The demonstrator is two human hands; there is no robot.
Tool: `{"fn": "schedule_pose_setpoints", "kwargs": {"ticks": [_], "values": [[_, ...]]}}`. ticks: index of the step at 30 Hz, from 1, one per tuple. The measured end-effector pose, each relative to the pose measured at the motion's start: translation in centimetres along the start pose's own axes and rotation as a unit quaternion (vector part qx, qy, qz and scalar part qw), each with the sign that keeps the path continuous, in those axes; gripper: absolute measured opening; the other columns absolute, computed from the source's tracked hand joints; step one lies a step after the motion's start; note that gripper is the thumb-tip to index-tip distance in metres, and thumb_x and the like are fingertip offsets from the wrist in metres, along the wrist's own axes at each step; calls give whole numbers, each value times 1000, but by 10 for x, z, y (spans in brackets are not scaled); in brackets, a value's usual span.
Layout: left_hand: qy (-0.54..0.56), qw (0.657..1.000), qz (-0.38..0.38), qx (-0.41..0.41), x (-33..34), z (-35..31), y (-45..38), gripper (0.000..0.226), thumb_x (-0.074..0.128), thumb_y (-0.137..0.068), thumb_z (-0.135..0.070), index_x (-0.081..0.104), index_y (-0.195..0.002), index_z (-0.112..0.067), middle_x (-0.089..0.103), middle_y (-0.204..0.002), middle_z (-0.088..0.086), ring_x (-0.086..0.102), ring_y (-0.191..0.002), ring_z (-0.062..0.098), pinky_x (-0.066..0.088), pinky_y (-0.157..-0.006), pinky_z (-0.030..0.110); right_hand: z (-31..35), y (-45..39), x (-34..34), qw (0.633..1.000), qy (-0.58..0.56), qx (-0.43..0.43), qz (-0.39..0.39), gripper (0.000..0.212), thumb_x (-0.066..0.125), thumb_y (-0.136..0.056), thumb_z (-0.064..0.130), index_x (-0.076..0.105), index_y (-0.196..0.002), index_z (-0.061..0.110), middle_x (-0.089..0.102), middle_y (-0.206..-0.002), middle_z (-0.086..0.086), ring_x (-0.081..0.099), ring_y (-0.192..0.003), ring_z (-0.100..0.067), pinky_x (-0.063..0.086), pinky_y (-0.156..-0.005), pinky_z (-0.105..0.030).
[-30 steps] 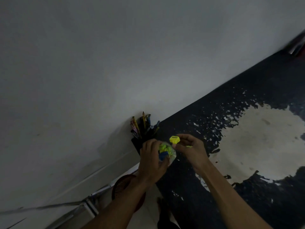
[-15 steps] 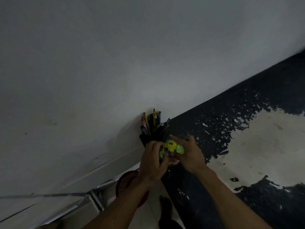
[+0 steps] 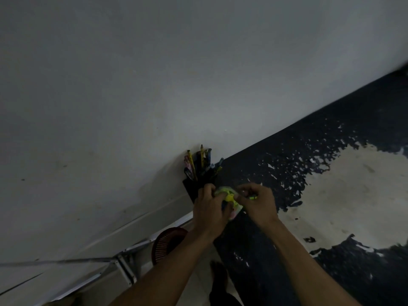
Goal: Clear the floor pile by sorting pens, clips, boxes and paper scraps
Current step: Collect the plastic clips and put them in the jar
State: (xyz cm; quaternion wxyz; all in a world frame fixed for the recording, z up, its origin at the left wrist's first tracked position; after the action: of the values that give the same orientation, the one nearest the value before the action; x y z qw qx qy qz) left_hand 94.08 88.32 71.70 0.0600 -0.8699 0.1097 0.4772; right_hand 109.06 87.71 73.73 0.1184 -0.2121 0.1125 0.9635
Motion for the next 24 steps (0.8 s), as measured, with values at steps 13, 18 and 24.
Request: {"fn": "schedule_pose_setpoints", "kwargs": {"ticks": [13,18,24], "values": [[37,993,1,-108,-12,-31,-11,34,70,-81,-16,64,-114,-12,52,-120,1,49,-112,20,45,-82,30,-5,0,4,999,35,6,23,22,79,-73,3,71,-91,13,62,-70,4,53,-60,-2,39,-54,-5],[40,997,16,-71,-8,-23,-10,30,73,-75,-12,67,-104,-9,54,-115,1,49,-104,20,41,-71,24,-8,0,3,999,31,9,32,26,79,-70,1,69,-87,17,64,-71,0,56,-62,-7,45,-57,-15],[27,994,29,-100,1,-17,-24,26,57,-92,-11,69,-115,-12,54,-125,0,47,-112,16,38,-69,5,-9,-2,3,999,9,21,31,26,78,-71,-2,69,-86,17,65,-71,-5,55,-61,-10,41,-52,-10]]}}
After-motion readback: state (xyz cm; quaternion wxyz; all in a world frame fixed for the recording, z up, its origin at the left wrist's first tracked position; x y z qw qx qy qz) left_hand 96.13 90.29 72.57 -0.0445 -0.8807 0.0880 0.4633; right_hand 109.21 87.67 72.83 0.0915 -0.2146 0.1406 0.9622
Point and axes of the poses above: each hand's wrist, its own y-axis away from the middle knuckle, its own x-axis out of the palm, z = x × y, the point moved 1 cm from there along -y, towards the middle knuckle
